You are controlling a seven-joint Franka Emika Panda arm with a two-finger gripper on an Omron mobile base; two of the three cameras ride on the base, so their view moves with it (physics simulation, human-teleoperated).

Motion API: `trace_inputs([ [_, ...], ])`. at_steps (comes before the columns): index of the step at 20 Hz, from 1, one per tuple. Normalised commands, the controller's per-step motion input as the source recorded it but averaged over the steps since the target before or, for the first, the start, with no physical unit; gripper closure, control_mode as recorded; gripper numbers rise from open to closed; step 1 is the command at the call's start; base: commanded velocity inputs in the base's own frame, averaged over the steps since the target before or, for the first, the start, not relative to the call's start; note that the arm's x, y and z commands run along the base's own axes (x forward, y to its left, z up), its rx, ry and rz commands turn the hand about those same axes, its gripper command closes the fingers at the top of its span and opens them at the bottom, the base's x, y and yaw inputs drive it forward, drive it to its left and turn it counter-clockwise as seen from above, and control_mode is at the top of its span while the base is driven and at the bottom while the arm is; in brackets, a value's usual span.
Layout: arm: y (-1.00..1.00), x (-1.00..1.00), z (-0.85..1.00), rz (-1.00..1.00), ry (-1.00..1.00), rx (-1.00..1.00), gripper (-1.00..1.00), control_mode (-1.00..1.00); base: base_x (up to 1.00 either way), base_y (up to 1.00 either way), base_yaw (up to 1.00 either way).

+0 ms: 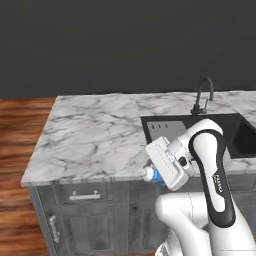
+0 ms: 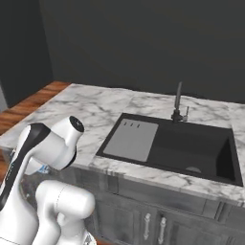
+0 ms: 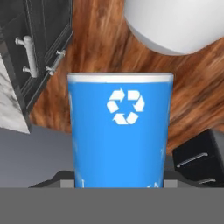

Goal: Restock the sink supplies by placing the sponge and soap dispenser on the counter and next to the sink. Make sure the soap dispenser is upright.

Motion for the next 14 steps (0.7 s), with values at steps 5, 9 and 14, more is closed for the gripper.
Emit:
trace_inputs([
  [5,0.00,0.00,0.00,0.00,0.00,0.00,1.00,1.00,0.60,0.03,-0.14],
  [9,0.00,0.00,0.00,0.00,0.00,0.00,1.00,1.00,0.68,0.00,-0.10],
  [14,0.00,0.00,0.00,0.00,0.00,0.00,1.00,1.00,0.17,0.00,-0.03],
])
